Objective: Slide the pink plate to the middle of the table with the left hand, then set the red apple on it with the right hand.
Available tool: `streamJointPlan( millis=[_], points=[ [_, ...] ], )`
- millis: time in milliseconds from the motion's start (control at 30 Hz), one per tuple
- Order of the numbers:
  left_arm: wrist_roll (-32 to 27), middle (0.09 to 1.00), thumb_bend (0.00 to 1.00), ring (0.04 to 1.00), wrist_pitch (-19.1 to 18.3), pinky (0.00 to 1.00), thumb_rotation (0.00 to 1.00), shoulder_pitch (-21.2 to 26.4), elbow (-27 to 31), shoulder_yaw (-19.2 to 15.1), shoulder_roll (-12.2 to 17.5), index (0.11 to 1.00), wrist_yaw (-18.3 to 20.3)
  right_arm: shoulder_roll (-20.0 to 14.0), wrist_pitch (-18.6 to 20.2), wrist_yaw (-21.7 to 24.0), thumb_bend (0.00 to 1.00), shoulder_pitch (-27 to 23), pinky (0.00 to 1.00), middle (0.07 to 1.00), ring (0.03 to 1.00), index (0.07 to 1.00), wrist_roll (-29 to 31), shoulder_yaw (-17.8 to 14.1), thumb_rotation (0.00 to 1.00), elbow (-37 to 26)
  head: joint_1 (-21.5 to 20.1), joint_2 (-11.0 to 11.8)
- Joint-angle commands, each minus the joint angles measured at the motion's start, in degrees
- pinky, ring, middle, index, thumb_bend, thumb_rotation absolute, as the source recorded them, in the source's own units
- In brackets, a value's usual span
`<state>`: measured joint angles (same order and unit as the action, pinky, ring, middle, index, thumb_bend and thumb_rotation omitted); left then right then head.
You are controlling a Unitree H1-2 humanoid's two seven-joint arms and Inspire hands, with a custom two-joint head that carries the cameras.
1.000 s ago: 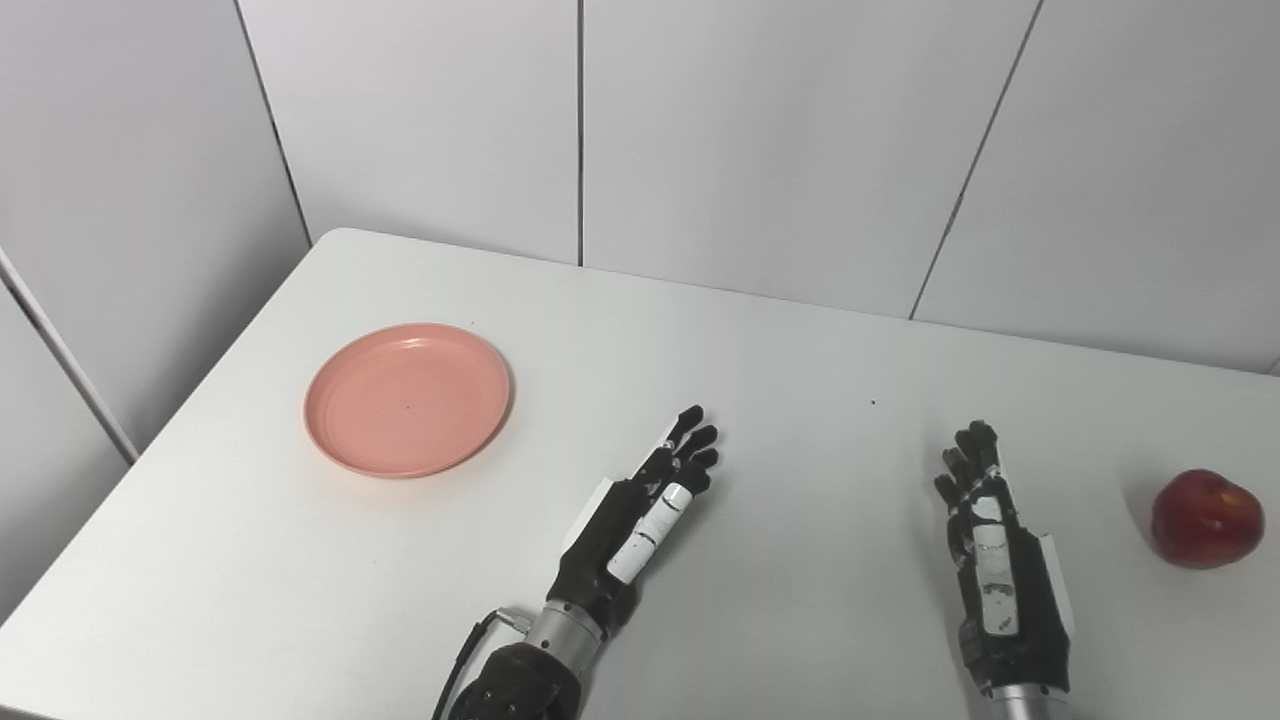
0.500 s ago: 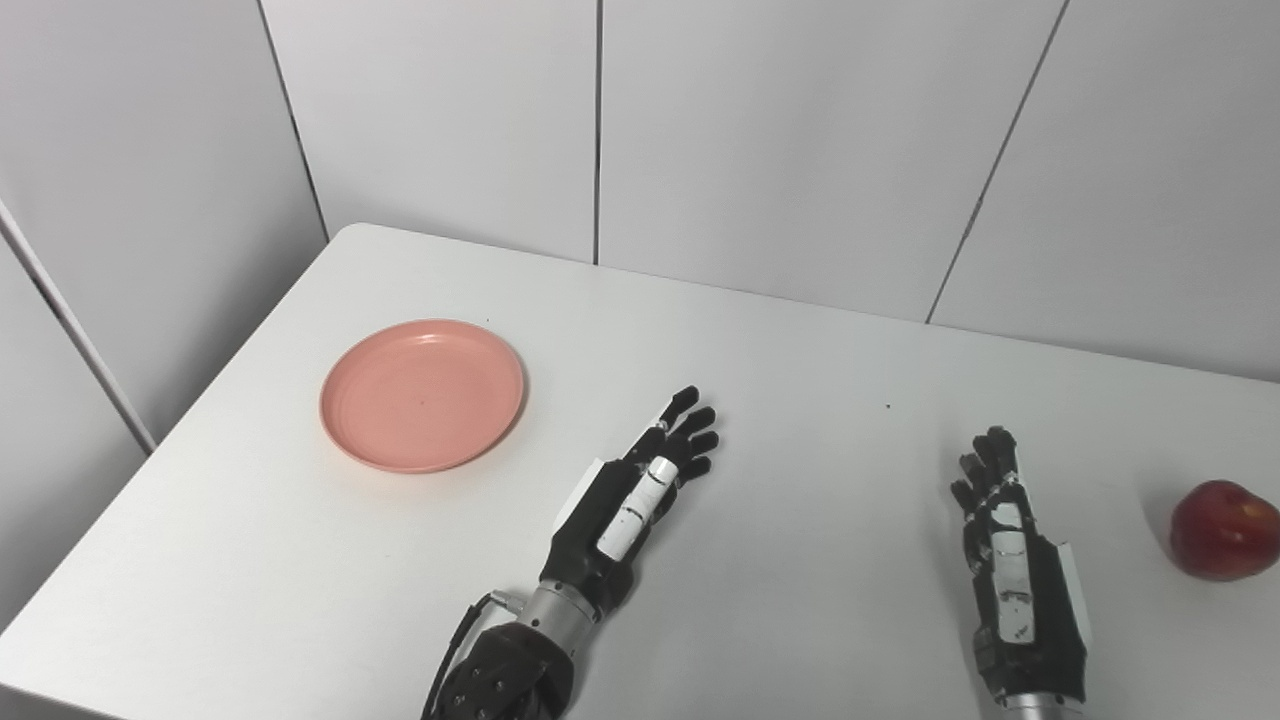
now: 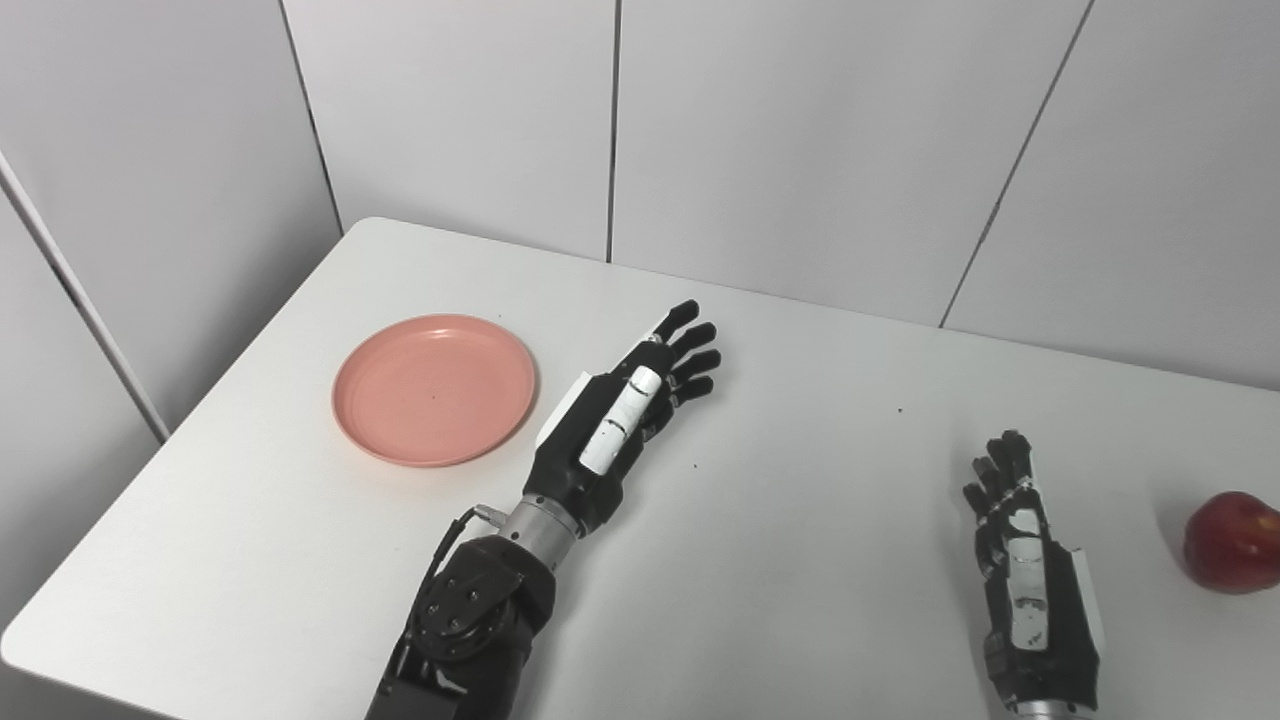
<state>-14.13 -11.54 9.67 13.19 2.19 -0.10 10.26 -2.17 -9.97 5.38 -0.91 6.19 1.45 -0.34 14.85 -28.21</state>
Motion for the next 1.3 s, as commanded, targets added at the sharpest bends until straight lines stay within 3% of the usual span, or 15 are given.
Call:
streamJointPlan(
  millis=[0,267,533,967,1267],
  points=[
    [-2.46,0.928,0.74,0.904,-0.97,0.90,0.80,3.23,2.26,-0.85,0.23,0.925,0.16,-1.21,-1.96,0.57,0.64,3.06,1.00,1.000,1.000,1.000,0.35,-0.94,0.97,5.58,-0.03,-0.05],
    [-3.89,0.901,0.73,0.881,-0.99,0.86,0.81,6.67,2.77,-4.71,2.34,0.912,-1.05,-1.71,-1.33,1.31,0.63,3.06,1.00,1.000,1.000,1.000,0.53,-1.29,1.00,5.37,0.90,-0.01],
    [-2.69,0.916,0.74,0.905,-2.50,0.90,0.83,9.26,3.04,-7.67,5.98,0.912,-2.92,-2.04,-0.84,1.45,0.63,3.16,1.00,1.000,1.000,1.000,1.08,-1.36,0.99,5.08,1.59,0.14],
    [-3.60,0.912,0.73,0.903,2.23,0.89,0.82,12.53,-2.70,-13.73,11.65,0.897,-2.41,-2.24,-0.46,1.67,0.61,3.40,1.00,1.000,1.000,1.000,2.00,-1.39,0.99,4.41,2.52,0.08],
    [-2.69,0.909,0.76,0.903,3.63,0.89,0.82,14.89,-7.51,-15.93,14.47,0.898,-3.36,-2.28,0.43,1.53,0.62,3.46,1.00,1.000,1.000,1.000,2.13,-1.45,0.99,3.89,2.96,0.33]
  ],
)
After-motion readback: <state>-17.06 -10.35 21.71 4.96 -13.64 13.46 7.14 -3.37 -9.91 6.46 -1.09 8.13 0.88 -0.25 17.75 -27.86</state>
